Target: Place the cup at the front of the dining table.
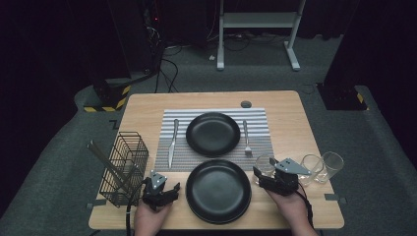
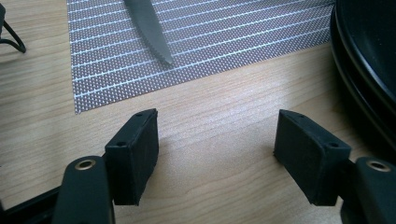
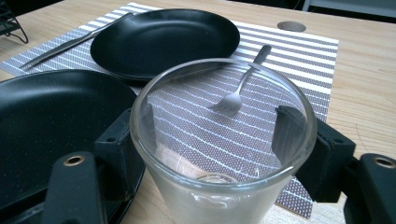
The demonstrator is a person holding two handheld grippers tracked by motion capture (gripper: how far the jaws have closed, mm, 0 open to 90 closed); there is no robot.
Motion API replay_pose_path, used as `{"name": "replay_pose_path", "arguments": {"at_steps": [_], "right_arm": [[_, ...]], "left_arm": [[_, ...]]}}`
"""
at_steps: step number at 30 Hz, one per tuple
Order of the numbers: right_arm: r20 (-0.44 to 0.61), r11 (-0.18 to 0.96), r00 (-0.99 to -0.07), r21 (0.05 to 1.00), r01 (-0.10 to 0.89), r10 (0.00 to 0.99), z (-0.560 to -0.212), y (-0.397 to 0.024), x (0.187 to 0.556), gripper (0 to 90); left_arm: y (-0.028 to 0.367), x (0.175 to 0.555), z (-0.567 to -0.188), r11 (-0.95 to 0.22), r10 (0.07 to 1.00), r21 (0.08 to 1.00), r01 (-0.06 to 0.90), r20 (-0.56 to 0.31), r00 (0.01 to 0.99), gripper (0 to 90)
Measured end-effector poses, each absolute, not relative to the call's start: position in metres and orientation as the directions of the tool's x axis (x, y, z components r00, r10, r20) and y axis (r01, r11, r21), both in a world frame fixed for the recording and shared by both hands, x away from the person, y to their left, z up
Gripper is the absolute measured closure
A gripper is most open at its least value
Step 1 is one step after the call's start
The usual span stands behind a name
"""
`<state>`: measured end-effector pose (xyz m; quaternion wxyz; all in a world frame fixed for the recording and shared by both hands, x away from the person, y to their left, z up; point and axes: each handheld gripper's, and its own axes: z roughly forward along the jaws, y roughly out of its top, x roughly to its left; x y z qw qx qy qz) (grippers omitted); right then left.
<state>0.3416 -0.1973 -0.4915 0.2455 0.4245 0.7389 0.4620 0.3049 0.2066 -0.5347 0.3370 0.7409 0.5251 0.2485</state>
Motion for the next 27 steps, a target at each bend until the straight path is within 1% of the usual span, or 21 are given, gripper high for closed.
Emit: {"name": "replay_pose_path", "arguments": {"at_steps": [16,27], "right_arm": [[0.011,0.232,-0.521,0.888,0.398,0.853,-0.4928,-0.197,0.3412,28.4],[0.024,0.22,-0.516,0.886,0.407,0.856,-0.4917,-0.1978,0.343,28.6]], "left_arm": [[0.2065,0.3049,-0.5346,-0.222,0.946,0.76,0.611,0.015,0.325,30.7],[0.2065,0.305,-0.5346,-0.222,0.945,0.76,0.611,0.015,0.325,30.7]]}}
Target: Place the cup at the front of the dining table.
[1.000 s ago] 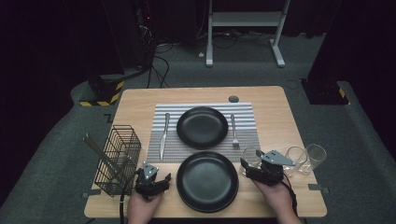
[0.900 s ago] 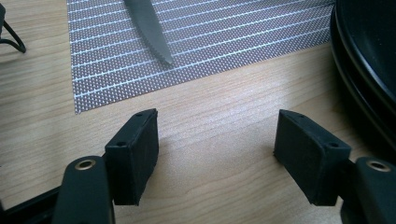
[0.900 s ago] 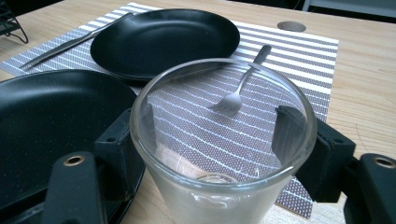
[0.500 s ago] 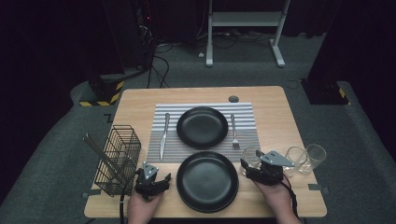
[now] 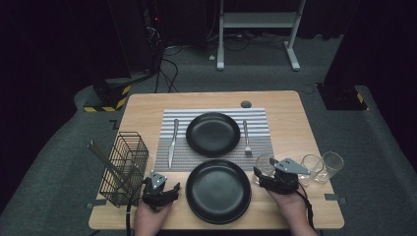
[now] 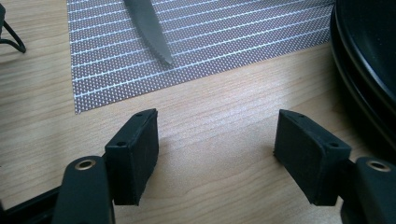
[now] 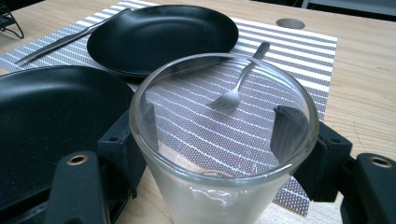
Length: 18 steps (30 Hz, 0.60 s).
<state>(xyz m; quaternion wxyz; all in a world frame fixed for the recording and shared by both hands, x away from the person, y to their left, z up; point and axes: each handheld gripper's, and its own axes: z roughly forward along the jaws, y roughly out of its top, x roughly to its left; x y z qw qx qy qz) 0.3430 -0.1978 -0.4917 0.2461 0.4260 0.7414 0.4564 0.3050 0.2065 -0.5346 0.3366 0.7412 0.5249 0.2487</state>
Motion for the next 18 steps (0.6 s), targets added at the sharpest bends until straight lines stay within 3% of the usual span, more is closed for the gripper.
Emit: {"name": "replay_pose_path", "arguments": {"at_steps": [18], "right_arm": [[0.015,0.212,-0.509,0.898,0.385,0.861,-0.4845,-0.1975,0.3397,28.5]], "left_arm": [[0.2065,0.305,-0.5346,-0.223,0.945,0.76,0.61,0.015,0.327,30.7]]}}
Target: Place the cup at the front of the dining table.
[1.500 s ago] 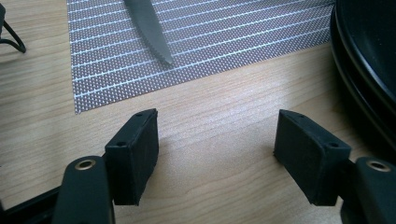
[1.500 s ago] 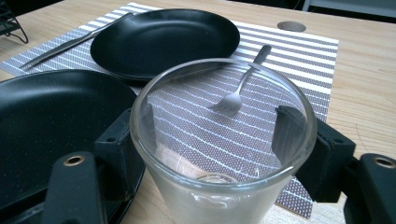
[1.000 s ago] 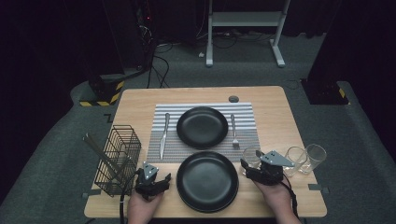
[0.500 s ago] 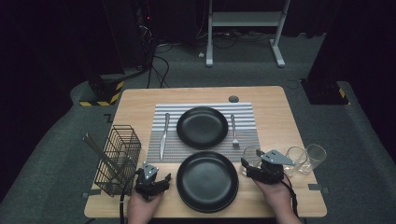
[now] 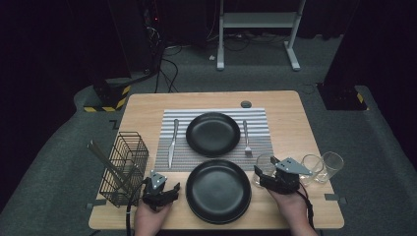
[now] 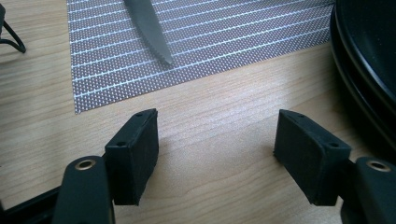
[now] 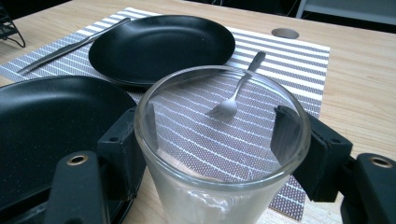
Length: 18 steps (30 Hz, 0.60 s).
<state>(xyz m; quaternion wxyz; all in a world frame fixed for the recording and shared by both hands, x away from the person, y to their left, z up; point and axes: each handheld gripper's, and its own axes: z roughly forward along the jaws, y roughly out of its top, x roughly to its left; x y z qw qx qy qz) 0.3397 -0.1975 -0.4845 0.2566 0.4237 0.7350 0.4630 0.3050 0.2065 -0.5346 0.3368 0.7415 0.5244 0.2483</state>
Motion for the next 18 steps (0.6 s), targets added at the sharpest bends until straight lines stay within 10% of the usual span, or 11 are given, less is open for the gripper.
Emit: {"name": "replay_pose_path", "arguments": {"at_steps": [18], "right_arm": [[0.014,0.182,-0.521,0.929,0.322,0.853,-0.465,-0.192,0.33,28.5]], "left_arm": [[0.206,0.305,-0.535,-0.226,0.941,0.761,0.607,0.011,0.338,30.2]]}}
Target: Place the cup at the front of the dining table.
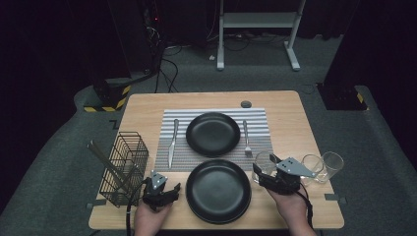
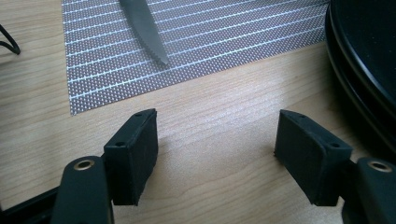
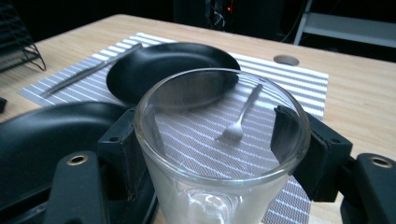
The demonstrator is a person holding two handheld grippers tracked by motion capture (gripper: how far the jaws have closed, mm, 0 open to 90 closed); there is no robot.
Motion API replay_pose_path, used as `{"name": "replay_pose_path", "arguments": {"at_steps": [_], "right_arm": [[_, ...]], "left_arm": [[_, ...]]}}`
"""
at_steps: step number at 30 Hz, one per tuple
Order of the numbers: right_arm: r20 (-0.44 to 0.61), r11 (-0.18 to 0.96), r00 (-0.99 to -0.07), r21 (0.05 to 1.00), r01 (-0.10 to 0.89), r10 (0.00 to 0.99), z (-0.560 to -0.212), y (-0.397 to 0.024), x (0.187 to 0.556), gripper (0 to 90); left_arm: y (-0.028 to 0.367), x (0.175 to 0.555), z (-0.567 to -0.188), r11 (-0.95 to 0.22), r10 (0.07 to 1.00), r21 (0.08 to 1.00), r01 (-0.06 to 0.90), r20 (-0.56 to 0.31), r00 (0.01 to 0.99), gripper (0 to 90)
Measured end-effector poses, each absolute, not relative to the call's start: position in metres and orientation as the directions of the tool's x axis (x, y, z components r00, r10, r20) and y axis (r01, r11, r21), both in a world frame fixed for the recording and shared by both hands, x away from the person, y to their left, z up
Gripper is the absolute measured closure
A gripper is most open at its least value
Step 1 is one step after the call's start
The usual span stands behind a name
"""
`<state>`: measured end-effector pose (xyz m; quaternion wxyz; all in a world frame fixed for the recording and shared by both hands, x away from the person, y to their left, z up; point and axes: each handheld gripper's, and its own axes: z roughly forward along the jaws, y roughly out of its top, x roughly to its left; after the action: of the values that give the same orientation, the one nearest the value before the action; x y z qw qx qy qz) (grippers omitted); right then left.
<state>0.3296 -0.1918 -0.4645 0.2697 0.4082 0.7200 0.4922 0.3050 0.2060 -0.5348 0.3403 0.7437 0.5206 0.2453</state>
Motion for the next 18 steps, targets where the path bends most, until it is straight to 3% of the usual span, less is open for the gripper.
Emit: {"name": "replay_pose_path", "arguments": {"at_steps": [18], "right_arm": [[-0.006,0.178,-0.541,0.947,0.267,0.841,-0.435,-0.172,0.34,28.5]], "left_arm": [[0.206,0.304,-0.535,-0.241,0.934,0.76,0.603,0.013,0.357,29.8]]}}
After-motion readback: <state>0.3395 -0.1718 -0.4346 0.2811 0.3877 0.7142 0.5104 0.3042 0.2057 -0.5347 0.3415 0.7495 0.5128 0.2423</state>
